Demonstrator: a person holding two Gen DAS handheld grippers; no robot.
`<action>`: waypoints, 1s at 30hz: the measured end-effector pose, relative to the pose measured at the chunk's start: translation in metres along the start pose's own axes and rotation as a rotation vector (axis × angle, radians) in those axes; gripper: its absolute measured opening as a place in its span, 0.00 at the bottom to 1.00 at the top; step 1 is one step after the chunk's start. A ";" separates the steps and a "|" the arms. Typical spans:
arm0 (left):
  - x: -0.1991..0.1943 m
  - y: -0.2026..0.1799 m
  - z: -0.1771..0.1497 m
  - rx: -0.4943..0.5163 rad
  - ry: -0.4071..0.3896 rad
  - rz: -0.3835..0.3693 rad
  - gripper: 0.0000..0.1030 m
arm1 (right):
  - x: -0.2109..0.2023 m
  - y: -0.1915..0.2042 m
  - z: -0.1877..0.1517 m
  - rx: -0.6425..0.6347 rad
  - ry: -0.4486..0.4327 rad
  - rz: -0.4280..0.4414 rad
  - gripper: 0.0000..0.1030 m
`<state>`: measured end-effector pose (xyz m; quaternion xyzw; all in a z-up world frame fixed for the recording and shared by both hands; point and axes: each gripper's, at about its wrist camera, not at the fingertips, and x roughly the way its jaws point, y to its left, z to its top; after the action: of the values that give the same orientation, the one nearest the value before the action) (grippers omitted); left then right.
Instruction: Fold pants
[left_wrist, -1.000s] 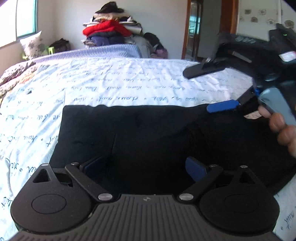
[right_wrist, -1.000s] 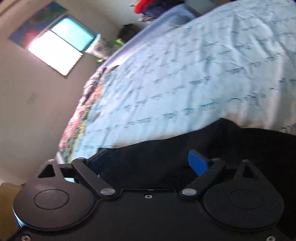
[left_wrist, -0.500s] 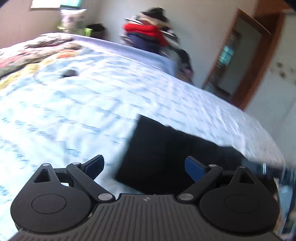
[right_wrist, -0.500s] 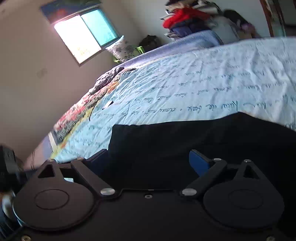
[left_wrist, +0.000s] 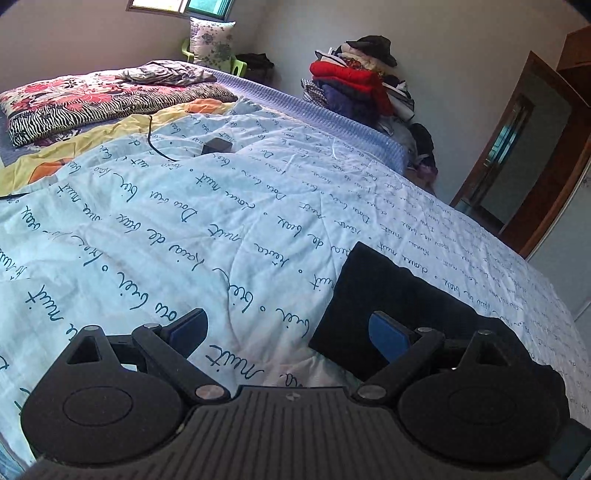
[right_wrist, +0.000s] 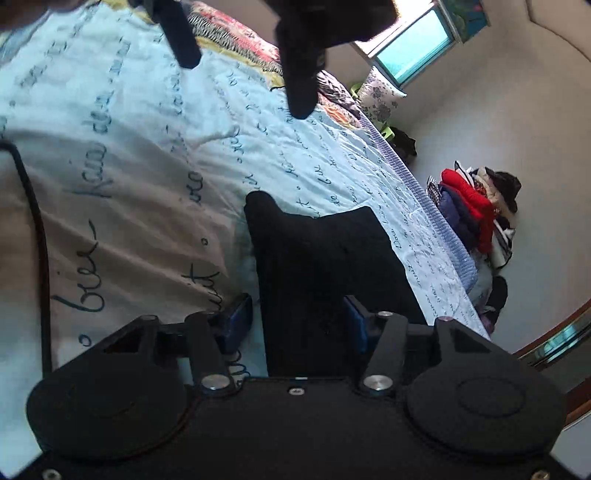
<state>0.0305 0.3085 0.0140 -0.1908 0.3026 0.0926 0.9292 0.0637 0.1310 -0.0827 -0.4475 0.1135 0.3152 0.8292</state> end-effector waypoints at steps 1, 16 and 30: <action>0.001 -0.001 0.000 0.002 0.003 -0.003 0.93 | 0.001 0.001 0.002 -0.017 -0.001 -0.016 0.52; -0.002 -0.001 -0.001 -0.002 -0.001 -0.020 0.93 | 0.021 -0.022 0.011 0.212 0.080 -0.001 0.36; 0.024 0.000 0.023 -0.199 0.124 -0.280 0.93 | 0.006 -0.073 -0.021 0.667 -0.034 0.119 0.06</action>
<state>0.0614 0.3192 0.0164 -0.3274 0.3190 -0.0201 0.8892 0.1158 0.0870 -0.0488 -0.1390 0.2223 0.3162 0.9117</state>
